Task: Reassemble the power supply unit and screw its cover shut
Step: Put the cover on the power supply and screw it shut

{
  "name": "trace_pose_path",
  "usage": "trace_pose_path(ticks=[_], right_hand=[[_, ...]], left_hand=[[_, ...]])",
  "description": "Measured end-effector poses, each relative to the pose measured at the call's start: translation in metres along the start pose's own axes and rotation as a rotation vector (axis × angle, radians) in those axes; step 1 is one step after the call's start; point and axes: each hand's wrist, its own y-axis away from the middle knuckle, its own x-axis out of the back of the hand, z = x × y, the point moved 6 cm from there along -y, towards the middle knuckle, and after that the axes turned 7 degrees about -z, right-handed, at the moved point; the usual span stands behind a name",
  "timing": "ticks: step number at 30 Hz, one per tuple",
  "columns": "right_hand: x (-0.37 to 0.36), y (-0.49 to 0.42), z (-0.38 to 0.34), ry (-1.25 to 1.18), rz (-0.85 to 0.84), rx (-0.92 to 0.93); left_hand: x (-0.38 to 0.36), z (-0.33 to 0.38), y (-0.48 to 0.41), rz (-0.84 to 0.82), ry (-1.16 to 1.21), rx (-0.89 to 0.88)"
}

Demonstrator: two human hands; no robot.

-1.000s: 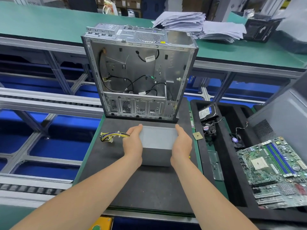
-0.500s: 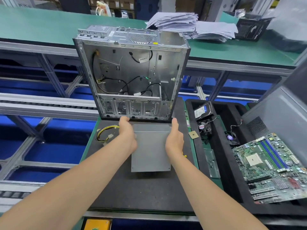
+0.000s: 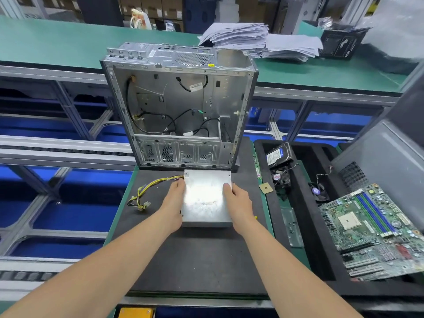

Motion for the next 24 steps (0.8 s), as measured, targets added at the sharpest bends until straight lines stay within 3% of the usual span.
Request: trace_pose_path(ticks=[6,10,13,16,19,24], right_hand=[[0.001,-0.004,0.013,0.148,-0.097,-0.067],[0.007,-0.003,0.004,0.222,-0.035,-0.008],[0.012,0.0,-0.002,0.197,-0.014,0.039],[0.028,0.003,0.002,0.14,0.014,0.047],[0.059,0.004,0.009,0.136,0.088,0.06],[0.141,0.001,0.047,0.077,0.249,-0.044]], left_hand=[[0.004,-0.007,-0.008,0.038,-0.132,-0.001],[0.005,0.003,0.005,0.387,-0.26,-0.139],[-0.025,0.032,0.035,0.59,-0.468,-0.451],[-0.072,0.044,0.036,0.388,-0.75,-0.715],[-0.11,0.036,0.024,0.131,-0.885,-0.749],[-0.169,0.013,0.013,-0.158,-1.011,-0.805]])
